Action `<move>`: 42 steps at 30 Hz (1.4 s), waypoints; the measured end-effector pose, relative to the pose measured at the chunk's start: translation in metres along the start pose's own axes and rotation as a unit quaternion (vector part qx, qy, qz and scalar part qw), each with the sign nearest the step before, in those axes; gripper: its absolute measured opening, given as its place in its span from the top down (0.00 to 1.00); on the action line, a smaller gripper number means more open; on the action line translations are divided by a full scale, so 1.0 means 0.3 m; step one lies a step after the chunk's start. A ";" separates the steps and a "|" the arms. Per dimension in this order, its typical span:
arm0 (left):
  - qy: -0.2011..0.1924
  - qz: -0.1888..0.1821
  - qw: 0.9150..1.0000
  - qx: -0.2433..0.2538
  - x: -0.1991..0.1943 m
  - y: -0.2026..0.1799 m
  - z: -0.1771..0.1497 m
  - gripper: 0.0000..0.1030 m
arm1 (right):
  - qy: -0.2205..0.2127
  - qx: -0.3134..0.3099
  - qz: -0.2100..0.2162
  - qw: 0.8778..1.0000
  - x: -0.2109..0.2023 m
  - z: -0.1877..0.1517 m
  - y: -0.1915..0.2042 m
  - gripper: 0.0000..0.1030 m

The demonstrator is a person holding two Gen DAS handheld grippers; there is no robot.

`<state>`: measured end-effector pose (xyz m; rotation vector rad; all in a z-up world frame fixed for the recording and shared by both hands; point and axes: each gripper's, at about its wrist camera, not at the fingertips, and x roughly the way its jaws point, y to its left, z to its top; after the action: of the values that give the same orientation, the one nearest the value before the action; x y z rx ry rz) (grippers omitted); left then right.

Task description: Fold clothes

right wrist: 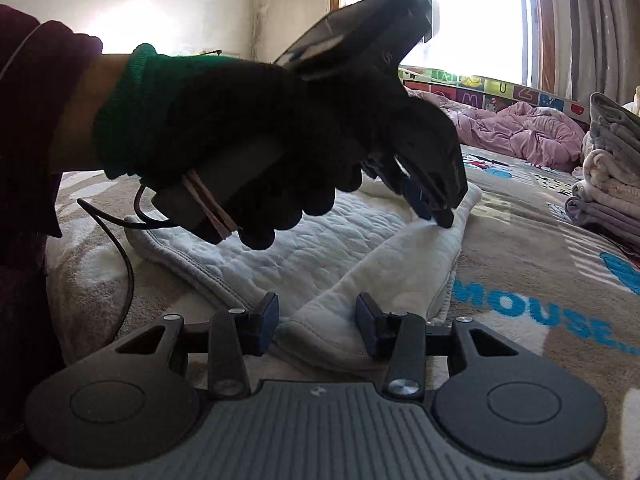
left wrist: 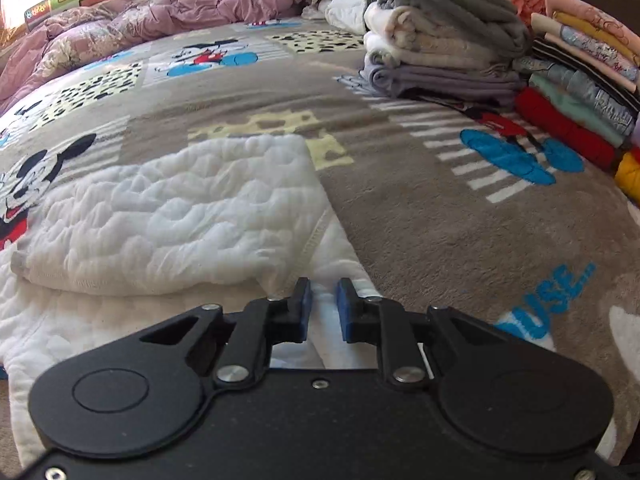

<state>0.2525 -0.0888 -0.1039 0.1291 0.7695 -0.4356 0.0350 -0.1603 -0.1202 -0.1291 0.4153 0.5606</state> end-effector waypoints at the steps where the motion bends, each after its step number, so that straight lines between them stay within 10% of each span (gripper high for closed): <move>1: 0.003 -0.005 1.000 -0.002 -0.015 0.006 0.010 0.85 | 0.000 0.002 0.001 1.000 0.001 0.000 -0.002 0.56; 6: -0.053 -0.007 0.998 -0.017 -0.079 0.035 0.099 0.85 | 0.004 0.014 0.008 1.000 -0.001 0.007 -0.012 0.56; 22: 0.000 0.042 0.990 -0.135 0.107 0.195 0.160 0.77 | 0.009 0.032 0.022 0.999 0.012 0.013 -0.042 0.54; 26: -0.061 0.030 0.986 -0.151 -0.044 0.232 0.163 0.65 | -0.003 0.031 0.014 0.999 -0.011 0.024 -0.031 0.55; 36: -0.111 0.026 0.950 -0.292 -0.295 0.458 -0.053 0.62 | -0.075 0.024 0.026 0.997 -0.173 0.076 -0.028 0.55; 42: -0.117 0.011 0.924 -0.363 -0.315 0.606 -0.094 0.62 | -0.053 0.118 0.021 0.991 -0.039 0.190 -0.305 0.55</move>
<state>0.2521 0.1146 -0.0662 -0.6002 0.6488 -0.1178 0.0952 -0.2299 -0.0629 0.1368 0.3789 0.5526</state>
